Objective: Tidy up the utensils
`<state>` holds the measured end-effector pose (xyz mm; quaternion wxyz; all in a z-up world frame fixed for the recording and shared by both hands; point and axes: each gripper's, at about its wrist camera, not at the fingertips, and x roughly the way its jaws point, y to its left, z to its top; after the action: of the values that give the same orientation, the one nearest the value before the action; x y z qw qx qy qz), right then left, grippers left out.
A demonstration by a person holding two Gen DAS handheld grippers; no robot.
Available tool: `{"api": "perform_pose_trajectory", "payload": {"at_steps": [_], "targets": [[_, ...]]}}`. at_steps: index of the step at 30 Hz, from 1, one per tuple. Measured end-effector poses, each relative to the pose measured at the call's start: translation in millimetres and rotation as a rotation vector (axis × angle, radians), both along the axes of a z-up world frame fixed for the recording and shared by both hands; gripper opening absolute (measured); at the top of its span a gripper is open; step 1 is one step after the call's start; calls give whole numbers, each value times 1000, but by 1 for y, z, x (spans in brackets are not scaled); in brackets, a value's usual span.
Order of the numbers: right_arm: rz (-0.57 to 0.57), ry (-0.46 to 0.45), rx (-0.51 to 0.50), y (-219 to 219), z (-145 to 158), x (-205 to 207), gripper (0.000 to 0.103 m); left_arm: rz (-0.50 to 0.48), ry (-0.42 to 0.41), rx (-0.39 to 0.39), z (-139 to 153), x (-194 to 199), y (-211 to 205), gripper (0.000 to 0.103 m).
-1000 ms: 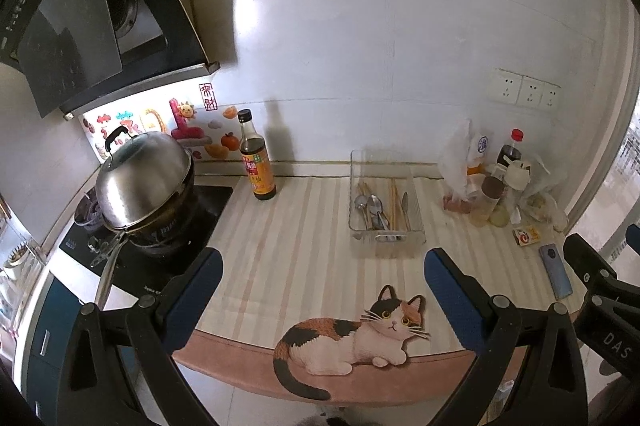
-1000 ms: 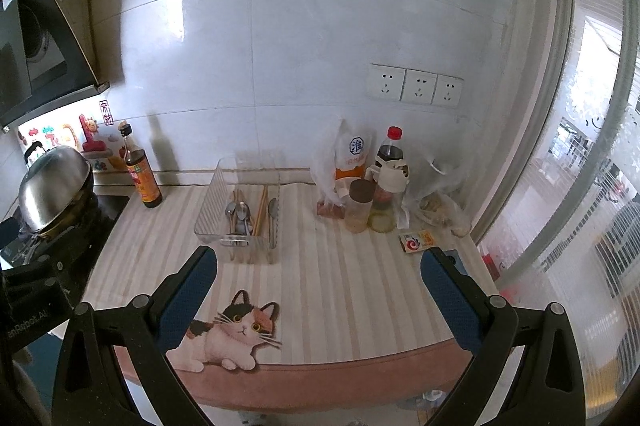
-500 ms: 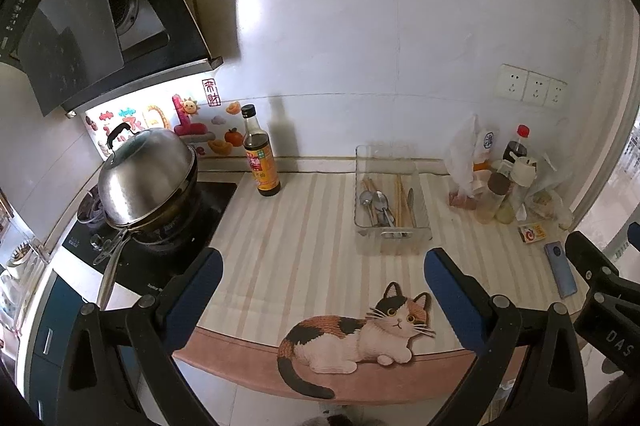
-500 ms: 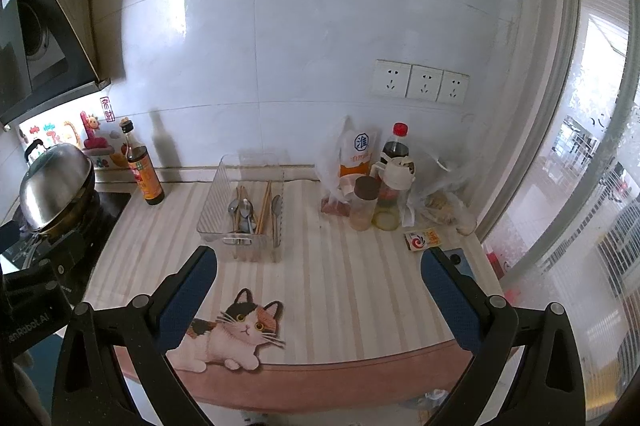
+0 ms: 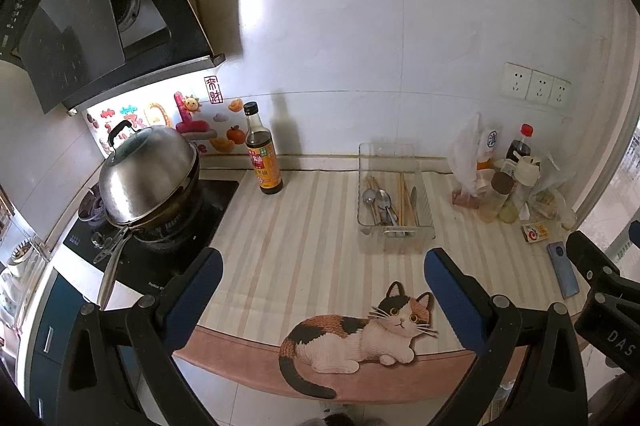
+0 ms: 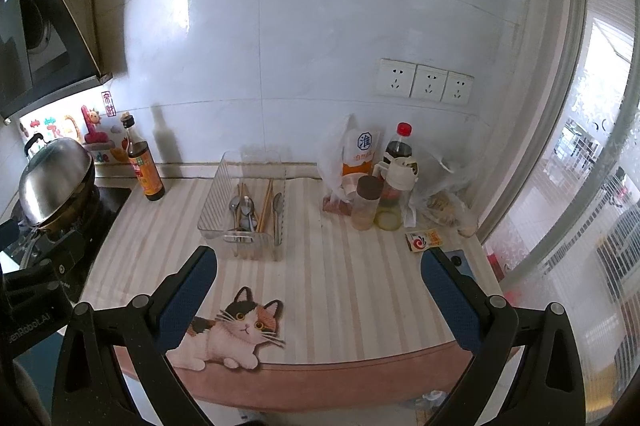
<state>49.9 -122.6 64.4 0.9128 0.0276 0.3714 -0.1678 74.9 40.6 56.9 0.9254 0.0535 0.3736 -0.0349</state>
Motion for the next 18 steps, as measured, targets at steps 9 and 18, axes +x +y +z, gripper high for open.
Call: {"api": "perform_pose_trajectory", "payload": {"at_steps": [9,18], "targets": [[8,0,0,-2,-1,1,103,-11,-2,-3,2,1,0,103],[17,1,1,-4,-2,2,103,-25,4,-5,1,2,0,103]]}}
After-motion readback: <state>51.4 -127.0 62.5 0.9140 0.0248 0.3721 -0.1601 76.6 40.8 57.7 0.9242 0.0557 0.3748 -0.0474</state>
